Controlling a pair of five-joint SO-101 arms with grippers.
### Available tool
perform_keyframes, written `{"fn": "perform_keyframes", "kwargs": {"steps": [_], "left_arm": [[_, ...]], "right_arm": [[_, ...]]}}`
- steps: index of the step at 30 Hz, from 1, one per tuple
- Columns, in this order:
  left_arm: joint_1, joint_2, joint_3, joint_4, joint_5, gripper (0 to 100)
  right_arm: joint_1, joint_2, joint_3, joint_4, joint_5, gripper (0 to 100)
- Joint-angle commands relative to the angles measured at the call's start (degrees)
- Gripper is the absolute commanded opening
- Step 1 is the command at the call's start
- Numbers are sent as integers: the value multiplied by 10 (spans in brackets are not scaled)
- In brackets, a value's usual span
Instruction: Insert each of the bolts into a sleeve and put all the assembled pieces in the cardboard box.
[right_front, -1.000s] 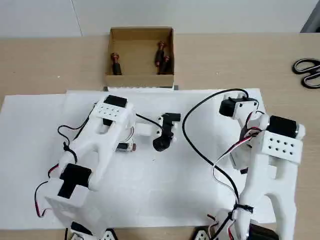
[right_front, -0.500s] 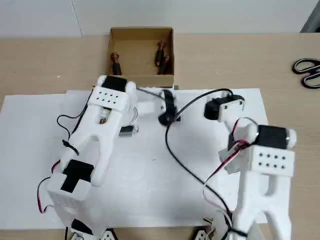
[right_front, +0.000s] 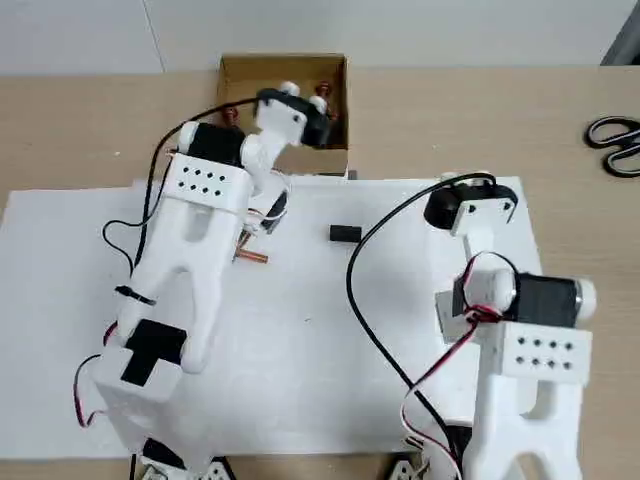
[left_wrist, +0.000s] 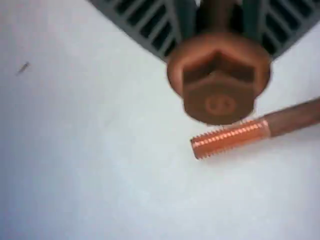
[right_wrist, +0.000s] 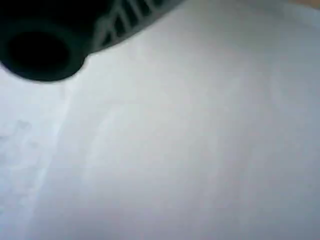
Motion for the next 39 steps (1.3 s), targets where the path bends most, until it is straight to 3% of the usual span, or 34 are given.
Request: {"fn": "perform_keyframes", "kwargs": {"steps": [1,7,12,18,21,31,39], "left_arm": [[13,-93,-24,10,55,6],[52,-186,-22,6,145,6],[56,-213,-22,2,224,6],[56,-250,-22,3,411,6],[66,-274,-22,3,463,6],[148,-340,-22,4,514,6],[149,-356,-22,3,515,6]], "right_arm": [[-4,-48,-26,-12,-26,3],[-23,-167,-13,-103,-95,2],[-122,-247,43,-126,-147,2],[-228,-327,106,-181,-198,2],[-269,-366,135,-207,-199,2],[-366,-439,226,-246,-198,2],[-431,-485,293,-272,-195,2]]}}
